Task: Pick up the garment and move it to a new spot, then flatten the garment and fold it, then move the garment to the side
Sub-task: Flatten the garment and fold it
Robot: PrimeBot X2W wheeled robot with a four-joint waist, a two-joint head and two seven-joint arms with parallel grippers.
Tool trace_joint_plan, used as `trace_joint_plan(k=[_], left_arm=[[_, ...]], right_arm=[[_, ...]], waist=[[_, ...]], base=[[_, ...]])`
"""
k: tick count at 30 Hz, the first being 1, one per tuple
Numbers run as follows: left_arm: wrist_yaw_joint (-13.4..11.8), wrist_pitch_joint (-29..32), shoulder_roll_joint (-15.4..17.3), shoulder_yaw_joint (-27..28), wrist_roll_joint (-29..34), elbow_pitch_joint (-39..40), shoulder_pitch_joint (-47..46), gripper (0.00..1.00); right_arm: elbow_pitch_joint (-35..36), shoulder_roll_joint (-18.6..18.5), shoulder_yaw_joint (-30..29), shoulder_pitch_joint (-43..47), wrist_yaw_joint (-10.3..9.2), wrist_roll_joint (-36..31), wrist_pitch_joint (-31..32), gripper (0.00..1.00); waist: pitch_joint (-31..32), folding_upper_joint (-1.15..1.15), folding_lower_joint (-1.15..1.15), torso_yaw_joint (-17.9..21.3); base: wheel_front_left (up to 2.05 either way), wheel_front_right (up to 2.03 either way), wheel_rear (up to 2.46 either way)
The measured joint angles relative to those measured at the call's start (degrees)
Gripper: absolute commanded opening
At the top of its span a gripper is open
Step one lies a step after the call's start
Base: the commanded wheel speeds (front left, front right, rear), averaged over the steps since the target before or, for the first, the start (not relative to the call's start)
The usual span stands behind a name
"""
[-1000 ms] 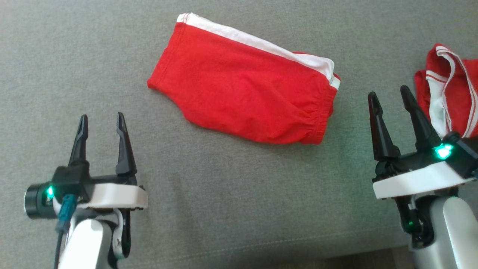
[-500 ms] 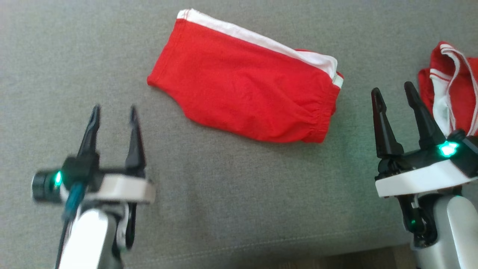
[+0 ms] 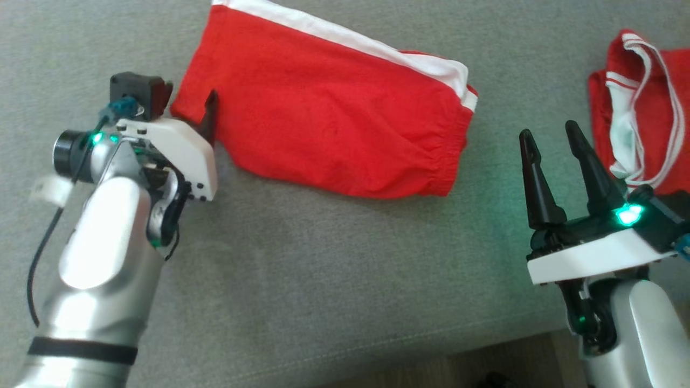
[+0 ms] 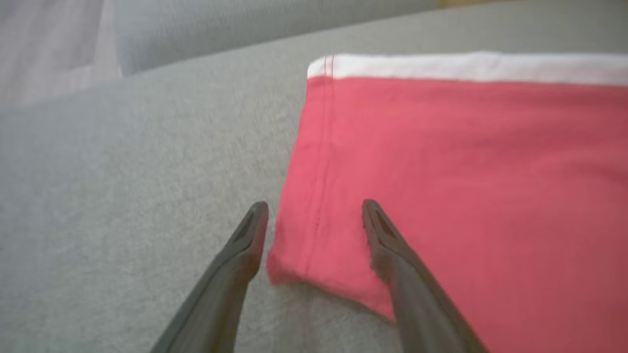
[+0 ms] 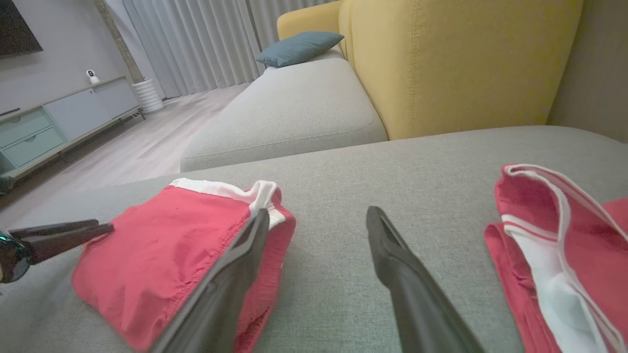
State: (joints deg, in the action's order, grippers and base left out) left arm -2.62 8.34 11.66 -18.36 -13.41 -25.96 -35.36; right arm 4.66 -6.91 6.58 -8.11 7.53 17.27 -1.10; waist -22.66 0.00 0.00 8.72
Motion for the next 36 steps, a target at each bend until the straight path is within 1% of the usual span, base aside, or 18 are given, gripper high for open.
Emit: trace_joint_plan(k=[3,5,6,7,8,10,12,14,17,25,26,30,31,32,33,36], left_arm=[[1.05,3.9,0.55,-0.69,-0.45,-6.37,-2.55,1.0],[1.63,5.64,0.73,-1.21,-0.45,-7.9,-4.09,1.0],[1.69,6.33,0.71,-1.42,-0.44,-8.36,-4.87,0.85],[1.83,7.02,0.75,-1.71,-0.31,-8.86,-5.47,0.15],[2.16,7.64,0.77,-2.14,-0.18,-9.12,-5.88,0.0],[2.08,7.89,0.75,-3.58,0.81,-9.13,-6.06,0.0],[1.46,8.17,0.75,-4.04,1.69,-8.89,-6.05,0.0],[0.21,7.9,0.85,-4.87,2.66,-8.5,-5.68,0.0],[-1.1,6.69,0.99,-4.57,2.23,-6.53,-2.92,0.0],[-5.53,5.17,1.36,-2.49,-1.92,6.59,14.3,0.0],[-6.17,5.25,1.31,-2.18,-2.7,9.39,17.99,0.0],[-7.6,5.71,1.21,-1.76,-3.77,13.26,22.91,0.0],[-7.98,5.37,1.16,-1.75,-3.82,13.73,23.57,0.13],[-8.08,4.9,1.1,-1.74,-3.83,13.86,23.96,0.66],[-8.31,4.19,1.05,-1.67,-3.9,14.11,24.34,1.0],[-9.59,-0.33,0.78,-1.34,-3.71,14.81,24.99,1.0]], right_arm=[[-0.8,0.58,0.08,-0.25,0.0,0.58,-0.47,1.0],[-1.23,0.63,0.14,-0.68,0.0,0.94,-0.51,1.0],[-1.26,0.63,0.12,-0.76,0.0,0.97,-0.81,1.0],[-1.31,0.64,0.11,-0.75,0.0,0.97,-0.93,1.0],[-1.38,0.64,0.1,-0.75,0.0,0.97,-0.93,1.0],[-1.54,0.66,0.03,-0.75,0.0,0.98,-0.99,1.0],[-1.66,0.66,-0.31,-0.74,0.0,0.99,-0.99,1.0],[-1.67,0.67,-0.36,-0.74,0.0,0.99,-0.99,1.0],[-1.71,0.67,-0.36,-0.72,0.0,1.16,-0.97,1.0],[-1.66,0.69,-1.6,1.48,0.0,1.15,-0.34,1.0],[-1.66,0.74,-1.91,2.47,0.0,1.15,0.15,1.0],[-1.48,0.8,-2.16,3.0,0.0,1.15,0.52,1.0],[-1.31,0.8,-2.29,3.0,0.0,1.15,0.75,1.0],[-1.2,0.81,-2.37,3.01,0.0,1.15,0.9,1.0],[-1.07,0.81,-2.37,3.04,0.0,1.15,1.01,1.0],[-0.76,0.81,-2.53,3.41,0.0,1.13,1.66,1.0]], waist=[[-0.43,0.0,0.0,1.13],[-0.45,0.0,0.0,1.54],[-0.43,0.0,0.0,1.64],[-0.4,0.0,0.0,1.7],[-0.36,0.0,0.0,1.73],[-0.21,0.0,0.0,1.68],[0.03,0.0,0.0,1.44],[0.41,0.0,0.0,1.11],[1.3,0.0,0.0,0.62],[4.84,0.0,0.0,-1.01],[5.56,0.0,0.0,-1.55],[6.7,0.0,0.0,-2.27],[6.84,0.0,0.0,-2.44],[6.99,0.0,0.0,-2.57],[7.16,0.0,0.0,-2.63],[7.79,0.0,0.0,-2.7]], base=[[0.0,0.0,0.0],[0.0,0.0,0.0],[0.0,0.0,0.0],[0.0,0.0,0.0],[0.0,0.0,0.0],[0.0,0.0,0.0],[0.0,0.0,0.0],[0.0,0.0,0.0],[0.0,0.0,0.0],[0.0,0.0,0.0],[0.0,0.0,0.0],[0.0,0.0,0.0],[0.0,0.0,0.0],[0.0,0.0,0.0],[0.0,0.0,0.0],[0.0,0.0,0.0]])
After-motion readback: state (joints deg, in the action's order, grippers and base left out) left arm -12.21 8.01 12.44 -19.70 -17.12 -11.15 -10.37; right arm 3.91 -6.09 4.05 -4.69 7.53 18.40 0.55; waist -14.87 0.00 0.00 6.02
